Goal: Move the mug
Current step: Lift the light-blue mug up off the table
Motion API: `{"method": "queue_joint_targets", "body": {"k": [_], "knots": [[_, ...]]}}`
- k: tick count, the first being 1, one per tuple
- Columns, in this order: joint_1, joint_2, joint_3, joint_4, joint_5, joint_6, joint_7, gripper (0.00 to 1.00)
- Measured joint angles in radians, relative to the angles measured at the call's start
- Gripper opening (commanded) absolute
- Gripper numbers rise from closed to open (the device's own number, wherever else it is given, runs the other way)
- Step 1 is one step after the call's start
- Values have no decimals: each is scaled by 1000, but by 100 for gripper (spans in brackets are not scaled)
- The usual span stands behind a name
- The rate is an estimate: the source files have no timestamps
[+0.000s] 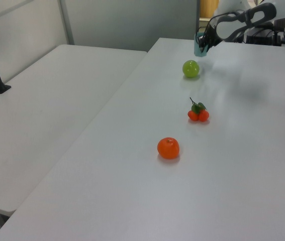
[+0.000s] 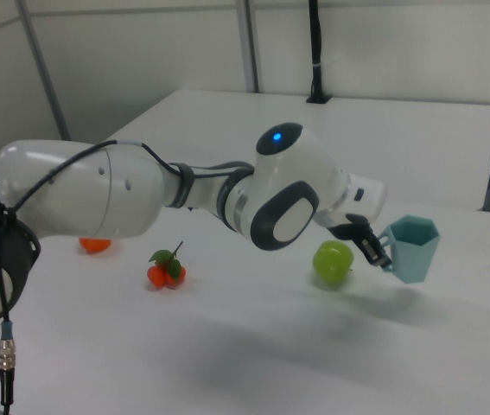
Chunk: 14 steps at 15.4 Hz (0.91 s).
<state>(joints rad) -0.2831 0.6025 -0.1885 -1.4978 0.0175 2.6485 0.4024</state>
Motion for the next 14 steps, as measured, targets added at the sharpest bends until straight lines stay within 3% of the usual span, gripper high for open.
{"method": "queue_joint_targets", "body": {"k": [5, 14], "knots": [[5, -96, 17, -1, 0, -73, -8, 5], [16, -347, 136, -32, 0, -431, -137, 5]]}}
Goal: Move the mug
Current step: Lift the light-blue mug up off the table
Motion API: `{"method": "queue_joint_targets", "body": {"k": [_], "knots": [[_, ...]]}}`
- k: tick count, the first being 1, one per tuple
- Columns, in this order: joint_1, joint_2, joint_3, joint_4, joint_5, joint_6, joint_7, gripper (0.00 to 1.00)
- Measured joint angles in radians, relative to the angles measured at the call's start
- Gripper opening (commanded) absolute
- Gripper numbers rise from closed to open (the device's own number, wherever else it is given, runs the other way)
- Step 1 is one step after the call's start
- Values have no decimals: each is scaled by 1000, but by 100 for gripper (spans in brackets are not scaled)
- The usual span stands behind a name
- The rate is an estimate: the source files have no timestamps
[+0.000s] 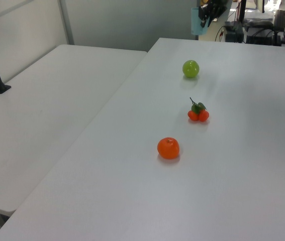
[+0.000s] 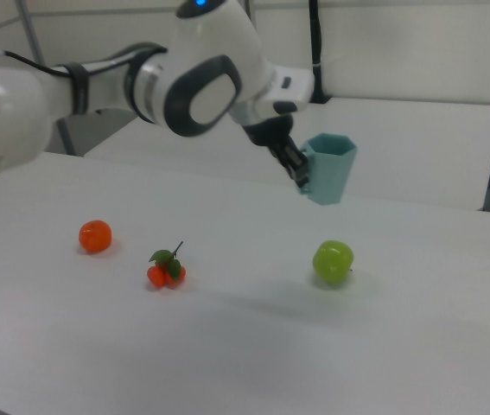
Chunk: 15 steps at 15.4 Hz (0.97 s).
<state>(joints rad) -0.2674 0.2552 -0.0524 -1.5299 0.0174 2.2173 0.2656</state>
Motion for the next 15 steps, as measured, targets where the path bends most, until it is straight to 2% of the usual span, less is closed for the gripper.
{"method": "queue_joint_targets", "body": {"k": [4, 10, 13, 15], "knots": [[22, -121, 28, -50, 0, -156, -105, 5], [91, -264, 35, -118, 27, -426, -342, 5], [117, -332, 36, -198, 38, -504, -446, 5], [136, -384, 37, -287, 38, -513, -516, 5]]}}
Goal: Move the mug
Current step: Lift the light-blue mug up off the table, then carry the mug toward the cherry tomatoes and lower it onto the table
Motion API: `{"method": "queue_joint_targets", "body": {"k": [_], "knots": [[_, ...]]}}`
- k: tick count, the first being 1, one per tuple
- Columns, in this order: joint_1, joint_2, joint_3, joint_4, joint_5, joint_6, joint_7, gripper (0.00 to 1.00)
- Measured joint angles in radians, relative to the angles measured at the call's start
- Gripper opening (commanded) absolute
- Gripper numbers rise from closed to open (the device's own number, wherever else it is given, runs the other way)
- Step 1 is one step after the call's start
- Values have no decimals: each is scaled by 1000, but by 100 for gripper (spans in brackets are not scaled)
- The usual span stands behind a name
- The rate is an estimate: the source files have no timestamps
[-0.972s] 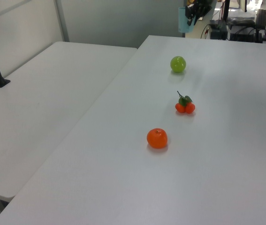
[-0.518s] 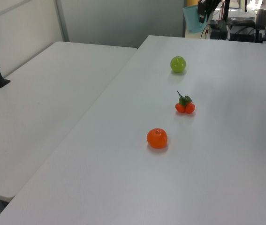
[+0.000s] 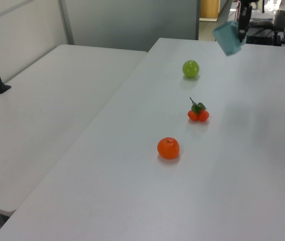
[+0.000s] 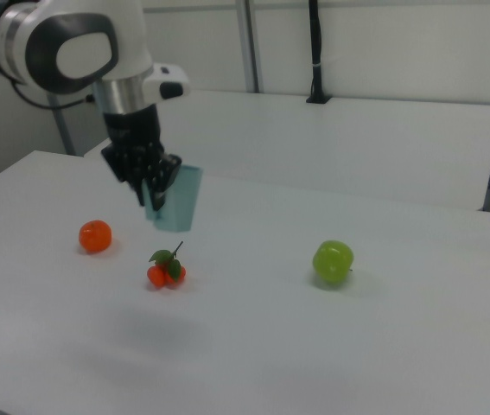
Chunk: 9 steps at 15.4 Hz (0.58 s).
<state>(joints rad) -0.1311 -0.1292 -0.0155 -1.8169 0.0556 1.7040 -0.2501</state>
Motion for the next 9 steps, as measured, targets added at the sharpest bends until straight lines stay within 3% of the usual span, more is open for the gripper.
{"method": "queue_joint_targets", "body": {"k": [4, 9], "knots": [[12, -86, 0, -169, 0, 0, -115, 5], [12, -121, 0, -291, 0, 8, -185, 5]]}}
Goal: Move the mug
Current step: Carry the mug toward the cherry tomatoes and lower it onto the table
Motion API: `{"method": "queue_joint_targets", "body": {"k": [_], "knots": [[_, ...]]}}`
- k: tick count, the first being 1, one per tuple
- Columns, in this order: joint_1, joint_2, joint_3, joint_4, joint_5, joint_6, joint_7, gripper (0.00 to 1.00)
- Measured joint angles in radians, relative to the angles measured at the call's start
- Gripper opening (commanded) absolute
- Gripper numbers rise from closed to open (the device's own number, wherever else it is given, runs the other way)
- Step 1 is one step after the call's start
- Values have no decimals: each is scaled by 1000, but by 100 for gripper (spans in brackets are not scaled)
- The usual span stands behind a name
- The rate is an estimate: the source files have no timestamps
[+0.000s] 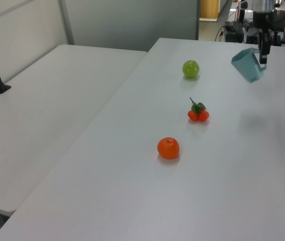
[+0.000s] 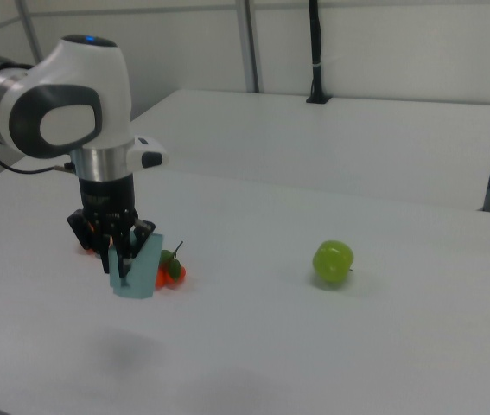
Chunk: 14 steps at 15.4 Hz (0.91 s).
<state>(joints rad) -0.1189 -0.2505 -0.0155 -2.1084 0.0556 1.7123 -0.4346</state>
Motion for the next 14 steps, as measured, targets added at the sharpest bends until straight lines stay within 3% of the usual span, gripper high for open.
{"method": "queue_joint_targets", "body": {"k": [14], "knots": [[0, 4, -1, -334, 0, 514, -24, 5]]}}
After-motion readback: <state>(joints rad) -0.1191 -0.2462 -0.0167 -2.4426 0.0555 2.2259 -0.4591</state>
